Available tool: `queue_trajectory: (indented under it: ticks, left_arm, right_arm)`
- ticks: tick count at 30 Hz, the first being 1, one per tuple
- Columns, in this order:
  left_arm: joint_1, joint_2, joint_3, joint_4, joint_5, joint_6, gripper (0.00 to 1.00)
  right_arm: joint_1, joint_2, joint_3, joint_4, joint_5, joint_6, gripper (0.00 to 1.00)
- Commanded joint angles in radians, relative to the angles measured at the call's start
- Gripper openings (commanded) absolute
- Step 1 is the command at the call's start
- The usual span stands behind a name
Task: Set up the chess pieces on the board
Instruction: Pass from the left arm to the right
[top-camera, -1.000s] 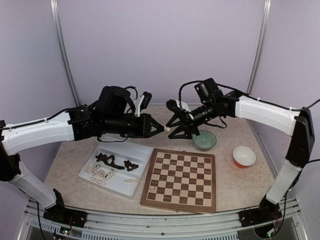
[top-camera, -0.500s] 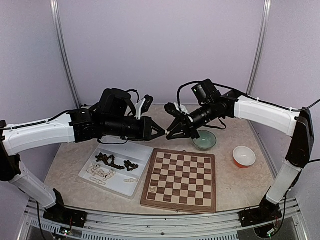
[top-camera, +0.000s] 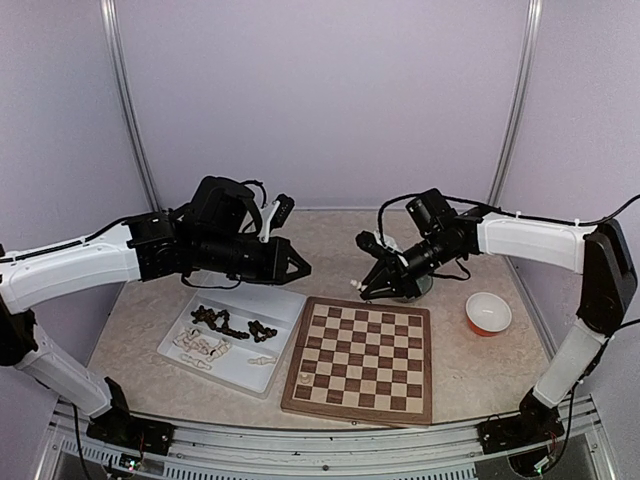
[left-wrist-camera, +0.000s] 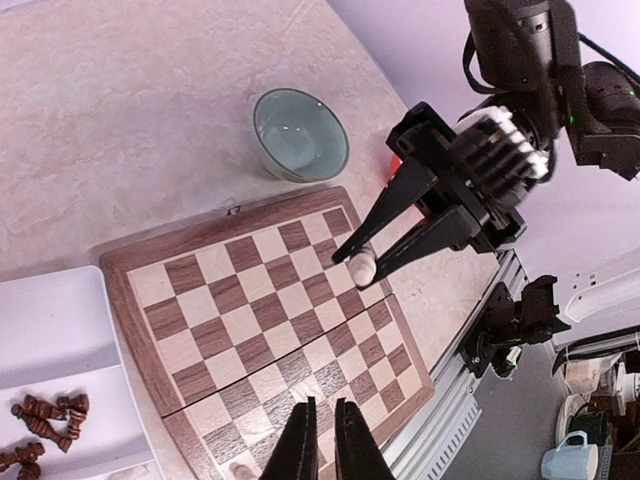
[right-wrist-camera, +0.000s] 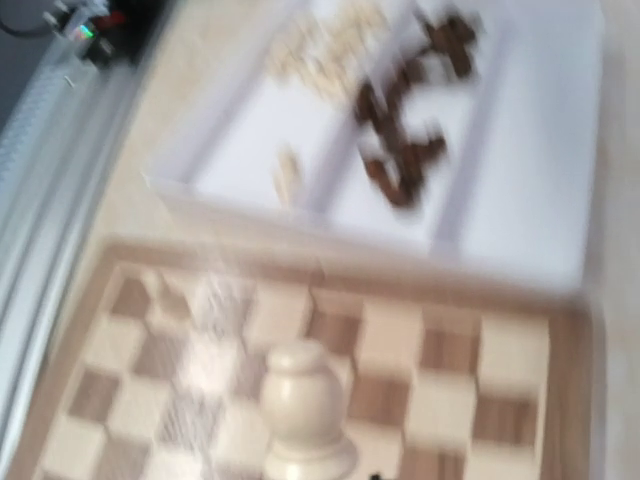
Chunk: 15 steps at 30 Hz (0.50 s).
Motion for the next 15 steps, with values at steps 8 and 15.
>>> queue_trajectory:
  ticks: [8,15]
  left_arm:
    - [-0.006,0.000,-0.010,-0.003,-0.010,0.068,0.24]
    - [-0.063,0.115,-0.006,0.170,0.054,0.069,0.20]
  right_arm:
    - [-0.050,-0.072,-0.091,-0.031,-0.010,-0.042,0.00]
    - [-0.049,-0.052,-0.068,-0.054,-0.062,-0.034,0.00]
